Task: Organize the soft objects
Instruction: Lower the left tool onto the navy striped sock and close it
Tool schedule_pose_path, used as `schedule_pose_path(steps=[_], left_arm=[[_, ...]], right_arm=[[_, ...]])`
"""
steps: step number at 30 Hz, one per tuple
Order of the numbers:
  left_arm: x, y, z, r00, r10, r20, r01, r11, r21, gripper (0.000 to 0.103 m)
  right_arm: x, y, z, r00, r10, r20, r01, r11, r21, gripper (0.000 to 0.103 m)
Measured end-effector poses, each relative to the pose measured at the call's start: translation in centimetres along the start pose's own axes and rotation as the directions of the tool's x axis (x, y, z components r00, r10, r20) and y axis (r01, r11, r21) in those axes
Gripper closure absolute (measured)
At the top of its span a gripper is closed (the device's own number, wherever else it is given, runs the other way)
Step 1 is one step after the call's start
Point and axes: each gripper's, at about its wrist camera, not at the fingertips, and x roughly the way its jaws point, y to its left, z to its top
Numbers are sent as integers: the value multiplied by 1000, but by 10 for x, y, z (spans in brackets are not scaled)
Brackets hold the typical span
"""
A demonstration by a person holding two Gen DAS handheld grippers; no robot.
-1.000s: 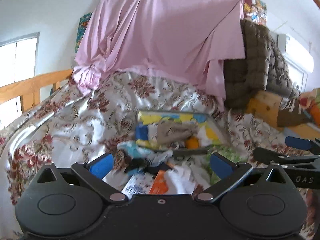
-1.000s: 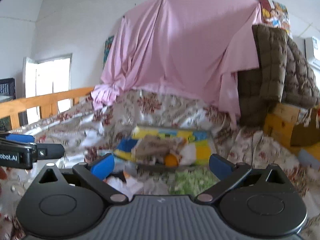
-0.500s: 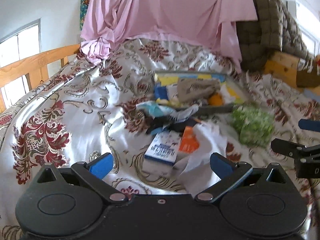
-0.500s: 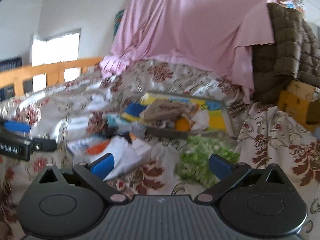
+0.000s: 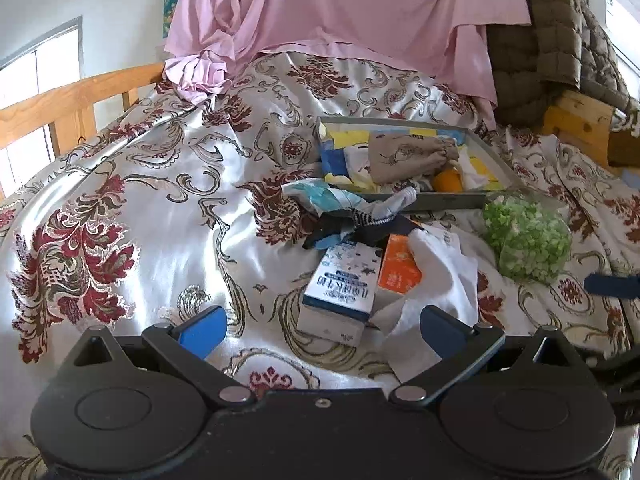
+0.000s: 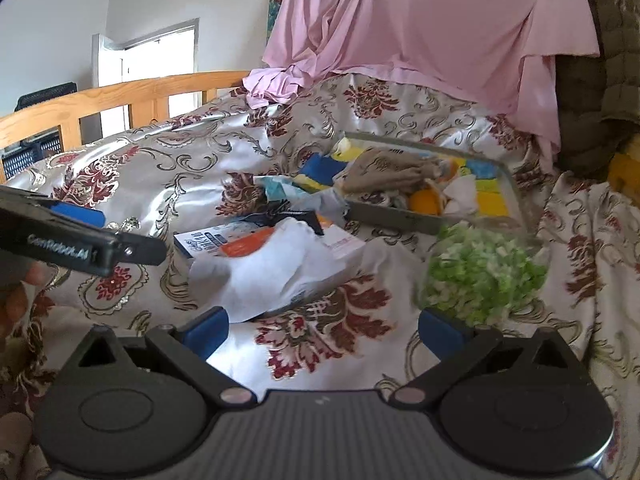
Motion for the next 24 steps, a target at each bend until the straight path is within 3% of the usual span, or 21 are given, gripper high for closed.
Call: schedule_pose_path(steps=[12,19,24], left_arm=[[15,19,26,997,49,60,-45,996,-73,1],[45,34,46,999,5,54,3,990,-138,1],[80,36,63,997,-74,22,76,991,-113,1]], right_arm=[[28,7,4,1000,3,18,-3,1000,16,0],[43,15,17,998,26,60,-23,999,-44,0],[60,18,25,995,49,85,-41,994,-102,0]])
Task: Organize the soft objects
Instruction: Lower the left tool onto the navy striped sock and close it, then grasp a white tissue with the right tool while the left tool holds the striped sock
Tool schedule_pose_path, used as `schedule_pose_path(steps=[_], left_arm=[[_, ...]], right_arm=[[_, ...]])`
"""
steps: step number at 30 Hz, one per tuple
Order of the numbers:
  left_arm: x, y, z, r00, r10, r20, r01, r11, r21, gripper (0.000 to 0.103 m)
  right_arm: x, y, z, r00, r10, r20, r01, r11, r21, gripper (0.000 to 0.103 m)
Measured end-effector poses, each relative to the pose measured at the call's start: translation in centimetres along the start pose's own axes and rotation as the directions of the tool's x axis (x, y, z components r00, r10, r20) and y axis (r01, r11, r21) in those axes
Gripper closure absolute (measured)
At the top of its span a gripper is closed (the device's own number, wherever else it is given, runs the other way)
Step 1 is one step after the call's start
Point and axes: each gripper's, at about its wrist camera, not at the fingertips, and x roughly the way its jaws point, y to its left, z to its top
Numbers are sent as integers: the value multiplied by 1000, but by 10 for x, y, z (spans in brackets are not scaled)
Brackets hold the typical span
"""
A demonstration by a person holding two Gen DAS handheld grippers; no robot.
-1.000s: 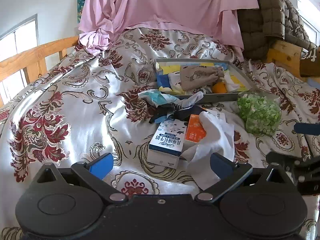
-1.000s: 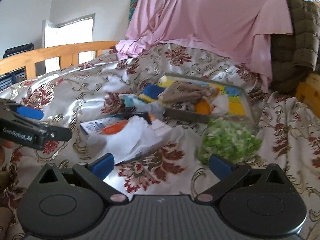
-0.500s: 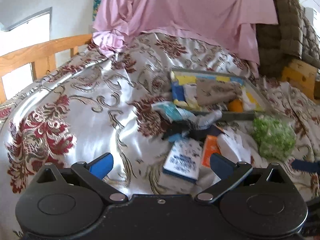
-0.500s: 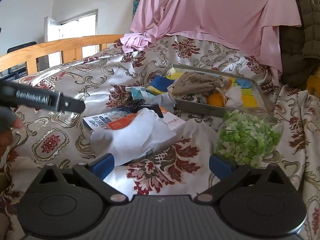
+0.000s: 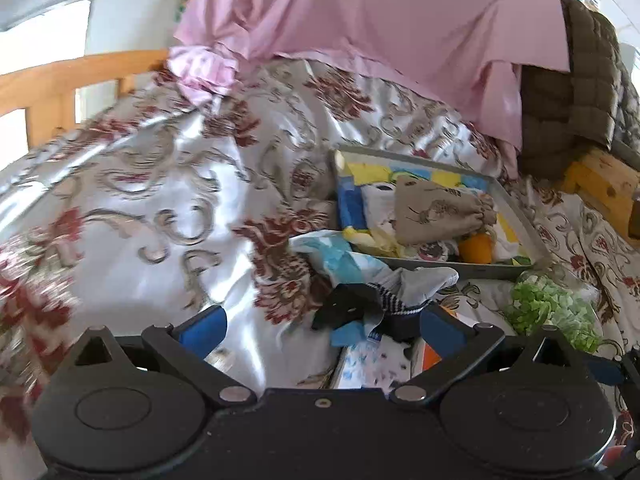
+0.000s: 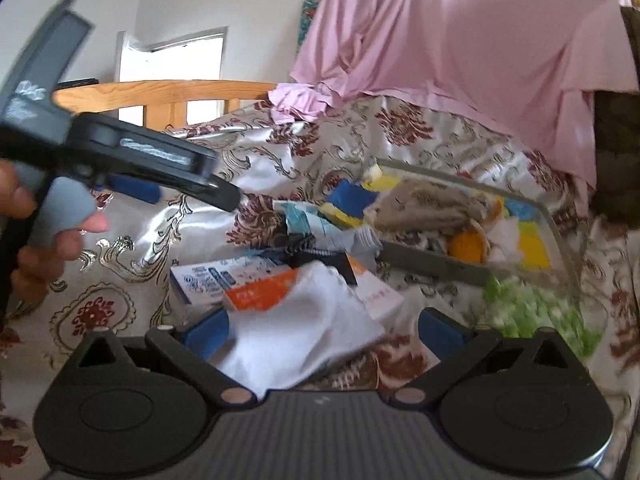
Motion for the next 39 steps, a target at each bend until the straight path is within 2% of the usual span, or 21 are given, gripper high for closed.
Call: schedule_pose_path(steps=[3,8,12,15,23,29,33,39], left_arm=[[20,0,5,998,-54,-31,55,998,33,1],[47,-5,6,991,-101,-88,110,988,105,1],[62,-8,9,981,-147,-126,163,978,127,1],[71,-11,12,970,-179,-162,200,972,121,1],[90,-18,19,960,-186,-210,200,979,48,2],[99,-17,19,932,-262,-249,268,963,-11,8],[106,-21,20,916,-275,-291,289,957,3,16],[111,-20,22,907,-287,-308,299,954,-7,30]], right_arm=[[8,-4,1,1000,18,-3,-17,1000,17,0],[18,-11,-1,999,45,-19,-43,997,66,1],[18,-15,-2,998,56,-25,-54,995,81,1],[18,-16,-3,998,65,-28,-62,994,96,2],[21,-12,-8,997,69,-45,-65,994,92,10],[21,-14,-9,995,86,-51,-80,990,113,14],[23,-13,-10,993,92,-70,-84,990,109,15],[27,-12,-11,987,113,-115,-102,990,100,15]])
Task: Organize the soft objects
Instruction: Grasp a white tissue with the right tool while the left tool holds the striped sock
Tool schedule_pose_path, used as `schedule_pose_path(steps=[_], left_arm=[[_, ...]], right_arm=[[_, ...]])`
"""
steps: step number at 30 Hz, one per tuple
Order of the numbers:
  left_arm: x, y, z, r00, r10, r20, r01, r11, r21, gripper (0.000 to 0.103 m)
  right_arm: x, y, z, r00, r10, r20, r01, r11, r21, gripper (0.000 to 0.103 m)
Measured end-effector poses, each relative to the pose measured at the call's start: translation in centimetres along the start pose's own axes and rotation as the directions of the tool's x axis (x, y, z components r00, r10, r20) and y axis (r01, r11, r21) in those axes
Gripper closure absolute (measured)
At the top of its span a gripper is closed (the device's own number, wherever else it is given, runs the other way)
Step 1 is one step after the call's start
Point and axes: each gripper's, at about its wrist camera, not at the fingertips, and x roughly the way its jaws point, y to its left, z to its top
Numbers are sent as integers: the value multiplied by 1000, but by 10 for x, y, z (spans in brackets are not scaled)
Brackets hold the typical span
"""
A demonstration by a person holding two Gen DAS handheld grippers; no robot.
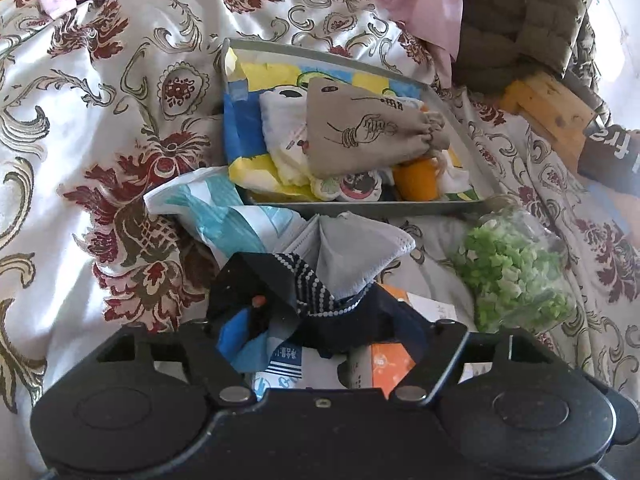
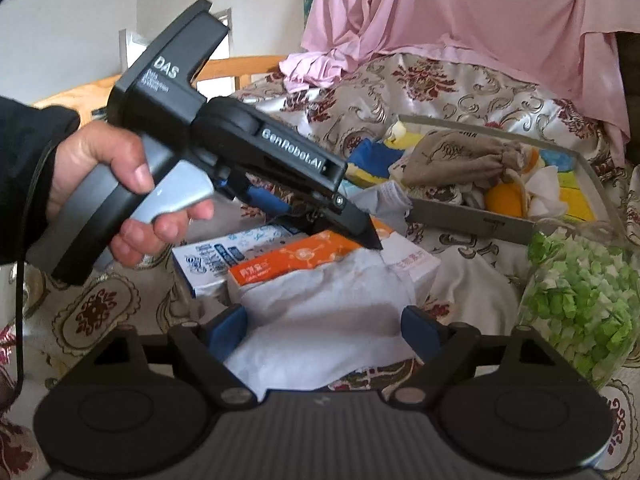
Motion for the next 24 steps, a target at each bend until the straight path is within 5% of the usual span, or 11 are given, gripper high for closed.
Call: schedule_pose_path(steps=[6,13,24], left_arm=[[-4,2,1,998,-56,9,57,998,-32,62],[-11,-9,-4,997,-74,3,74,997,-9,85],[-30,-18,-15,995,-99,4,99,995,20,100]], right_arm=[[-1,0,0,999,28,-27,-28,999,25,32],[-5,4,1,998,31,-49,-30,999,34,48],[-10,1,2,999,33,-43,-30,997,66,57]])
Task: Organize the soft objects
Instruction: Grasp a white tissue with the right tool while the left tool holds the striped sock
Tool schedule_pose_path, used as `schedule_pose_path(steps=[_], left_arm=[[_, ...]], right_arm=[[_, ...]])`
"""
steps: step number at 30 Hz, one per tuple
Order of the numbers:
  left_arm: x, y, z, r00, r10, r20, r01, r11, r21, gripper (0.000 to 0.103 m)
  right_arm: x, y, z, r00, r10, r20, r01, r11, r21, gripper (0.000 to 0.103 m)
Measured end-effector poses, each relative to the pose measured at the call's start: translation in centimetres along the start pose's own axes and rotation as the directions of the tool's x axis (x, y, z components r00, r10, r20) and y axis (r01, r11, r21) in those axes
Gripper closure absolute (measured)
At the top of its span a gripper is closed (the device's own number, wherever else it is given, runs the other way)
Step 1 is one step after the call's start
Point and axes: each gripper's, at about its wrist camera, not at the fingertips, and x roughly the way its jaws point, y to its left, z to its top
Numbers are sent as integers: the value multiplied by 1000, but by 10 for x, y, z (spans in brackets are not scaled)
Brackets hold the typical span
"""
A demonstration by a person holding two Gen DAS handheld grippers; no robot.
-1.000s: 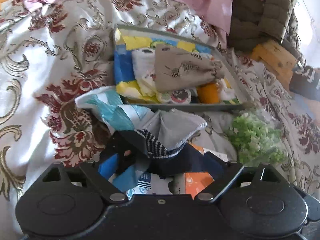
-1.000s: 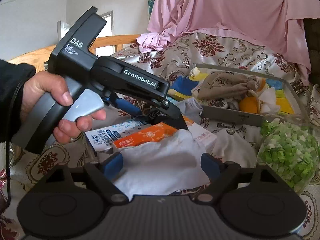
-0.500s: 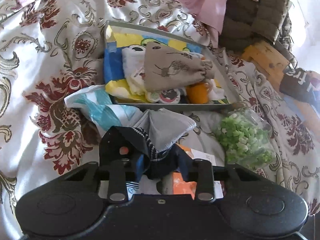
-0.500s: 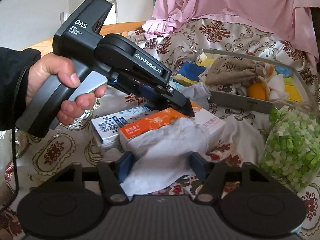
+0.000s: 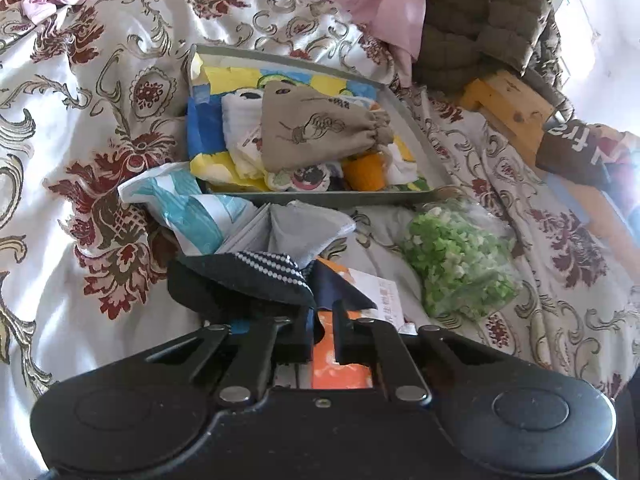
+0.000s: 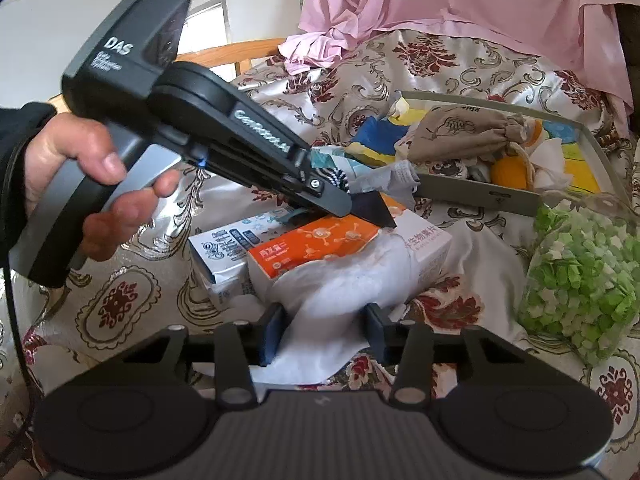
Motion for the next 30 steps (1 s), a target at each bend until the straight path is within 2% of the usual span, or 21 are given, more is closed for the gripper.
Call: schedule_pose_path(steps=[6,11,13,14,17,18,21,23,25,27,30], left_arm=[[-12,-11,-5,998,22,59,-24,999,38,102],[-22,-25,-9,994,73,87,-82,992,100,103],[-24,-31,-10,987,122,100,-135,982,130,103],[-24,-34,-11,982,155,108,-169,975,142,103],[-19,-35,-11,966,235,104,-247,960,130,103],[-18,-33,-11,960,259,102,-271,955,118,101],[-13,-25,-7,947,305,101,-312,948,69,80],[-10,-18,-4,946,310,97,-314,949,30,74],[-5,-10,0,952,296,85,-295,955,-23,57],[0,-2,3,951,296,88,-290,954,-76,50],[12,4,9,952,298,69,-290,951,-110,49]], right_arm=[[-4,-3,1,1000,7,14,-7,1000,27,63],[-11,-4,4,999,6,32,-7,999,38,72],[-14,-4,5,999,0,43,-1,999,36,85],[-15,-4,6,999,-12,49,10,999,34,89],[-19,-7,8,998,-15,65,11,999,48,90],[-20,-8,8,998,-17,68,14,999,51,90],[-22,-10,9,997,-25,79,20,998,56,90],[-22,-11,10,996,-29,85,24,998,57,90],[-21,-11,9,996,-27,89,21,998,61,90],[-20,-12,9,996,-23,88,17,998,65,90],[-19,-13,8,996,-20,90,14,998,66,90]])
